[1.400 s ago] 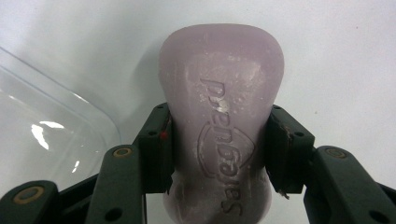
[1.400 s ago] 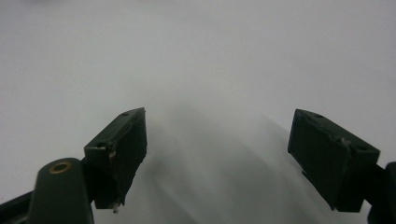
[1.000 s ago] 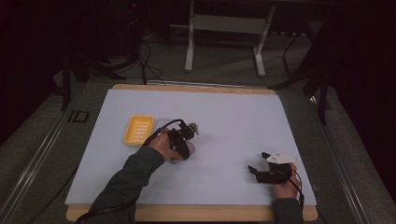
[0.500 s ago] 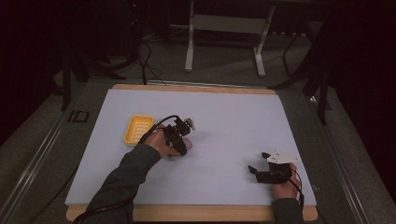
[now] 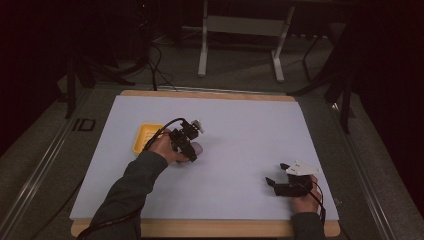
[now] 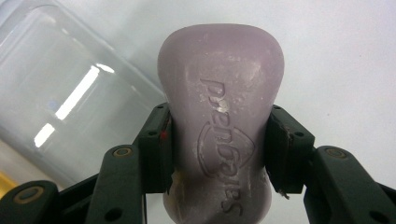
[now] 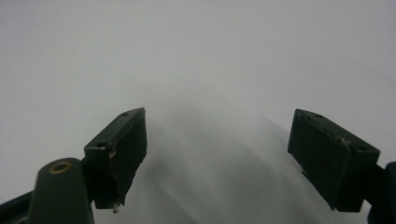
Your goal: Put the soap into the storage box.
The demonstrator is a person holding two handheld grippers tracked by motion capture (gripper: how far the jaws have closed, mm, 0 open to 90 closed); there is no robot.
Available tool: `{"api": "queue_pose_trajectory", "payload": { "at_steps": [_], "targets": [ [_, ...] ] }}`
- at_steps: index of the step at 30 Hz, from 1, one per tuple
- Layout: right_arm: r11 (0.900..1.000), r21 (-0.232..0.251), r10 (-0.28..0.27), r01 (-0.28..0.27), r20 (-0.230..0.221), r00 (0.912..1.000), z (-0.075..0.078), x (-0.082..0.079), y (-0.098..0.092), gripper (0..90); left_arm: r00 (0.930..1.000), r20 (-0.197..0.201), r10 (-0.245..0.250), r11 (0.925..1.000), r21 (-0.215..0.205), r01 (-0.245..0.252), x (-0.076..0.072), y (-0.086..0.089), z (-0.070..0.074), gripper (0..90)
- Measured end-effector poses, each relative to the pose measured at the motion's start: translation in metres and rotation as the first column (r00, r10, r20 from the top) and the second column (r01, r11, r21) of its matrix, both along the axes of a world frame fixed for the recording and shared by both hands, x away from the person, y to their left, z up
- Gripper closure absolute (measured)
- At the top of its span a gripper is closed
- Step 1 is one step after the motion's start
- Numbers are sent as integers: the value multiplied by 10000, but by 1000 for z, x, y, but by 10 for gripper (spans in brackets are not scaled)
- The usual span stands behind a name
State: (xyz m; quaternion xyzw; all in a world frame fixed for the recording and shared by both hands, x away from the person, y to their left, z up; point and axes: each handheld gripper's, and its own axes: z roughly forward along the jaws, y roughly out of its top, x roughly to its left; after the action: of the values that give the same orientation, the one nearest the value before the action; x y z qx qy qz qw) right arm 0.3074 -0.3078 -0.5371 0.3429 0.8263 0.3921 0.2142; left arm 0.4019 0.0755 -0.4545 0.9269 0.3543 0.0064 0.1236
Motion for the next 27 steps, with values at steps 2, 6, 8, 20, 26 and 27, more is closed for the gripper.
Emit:
{"api": "queue_pose_trajectory", "payload": {
  "at_steps": [2,6,8,20,26,27],
  "targets": [
    [10000,-3,-1,1,5,10000,0,0,0,193,10000,8,89,10000,27,-89,0,3,0,499],
    [10000,0,-1,1,2,10000,0,0,0,193,9997,19,245,9997,12,-245,1,9,0,499],
    [10000,2,3,-3,0,10000,0,0,0,193,9995,66,305,9995,-5,-305,1,11,0,499],
    [10000,5,4,-4,14,10000,0,0,0,193,9974,229,687,9976,-8,-687,4,23,4,499],
    [10000,11,9,-9,21,10000,0,0,0,194,9965,264,792,9969,10,-792,5,28,6,499],
    [10000,10,12,-12,23,10000,0,0,0,194,9965,302,782,9969,7,-782,5,30,6,499]
  ]
}}
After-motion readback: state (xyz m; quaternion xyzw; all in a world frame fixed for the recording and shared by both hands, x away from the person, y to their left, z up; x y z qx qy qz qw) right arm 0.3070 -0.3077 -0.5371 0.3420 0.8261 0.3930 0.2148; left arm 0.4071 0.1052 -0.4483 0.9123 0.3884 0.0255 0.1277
